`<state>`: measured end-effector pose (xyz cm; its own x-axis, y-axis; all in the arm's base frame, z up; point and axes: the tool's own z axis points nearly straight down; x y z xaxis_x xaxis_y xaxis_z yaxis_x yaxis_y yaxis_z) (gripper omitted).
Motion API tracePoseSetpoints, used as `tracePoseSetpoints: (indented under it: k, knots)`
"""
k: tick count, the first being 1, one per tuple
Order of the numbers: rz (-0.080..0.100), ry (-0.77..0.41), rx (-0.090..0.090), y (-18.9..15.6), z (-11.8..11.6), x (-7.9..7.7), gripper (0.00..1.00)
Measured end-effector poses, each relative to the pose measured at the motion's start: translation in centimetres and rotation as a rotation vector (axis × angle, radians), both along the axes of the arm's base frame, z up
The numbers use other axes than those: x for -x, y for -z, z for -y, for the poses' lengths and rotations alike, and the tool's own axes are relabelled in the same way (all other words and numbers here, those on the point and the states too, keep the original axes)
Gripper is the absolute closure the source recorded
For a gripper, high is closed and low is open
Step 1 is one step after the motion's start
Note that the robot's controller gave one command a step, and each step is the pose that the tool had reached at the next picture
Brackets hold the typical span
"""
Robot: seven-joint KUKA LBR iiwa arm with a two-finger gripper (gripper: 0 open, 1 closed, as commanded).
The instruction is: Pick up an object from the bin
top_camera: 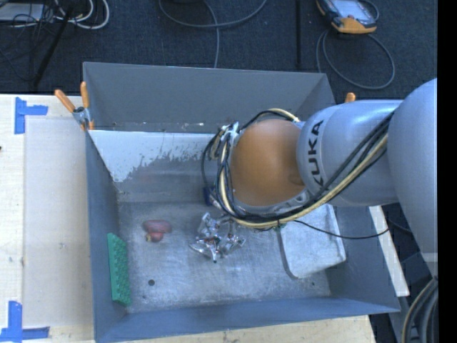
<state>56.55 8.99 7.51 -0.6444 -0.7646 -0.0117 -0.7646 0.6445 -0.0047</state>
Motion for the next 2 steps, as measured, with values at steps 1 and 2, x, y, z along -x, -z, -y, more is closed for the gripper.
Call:
tracePoseSetpoints:
  k: [1,2]
  knots:
    - [-0.01,-0.223,0.005,-0.1,0.1,0.5,1.0]
    - [-0.002,-0.21,0.005,-13.9,-0.7,0.5,1.0]
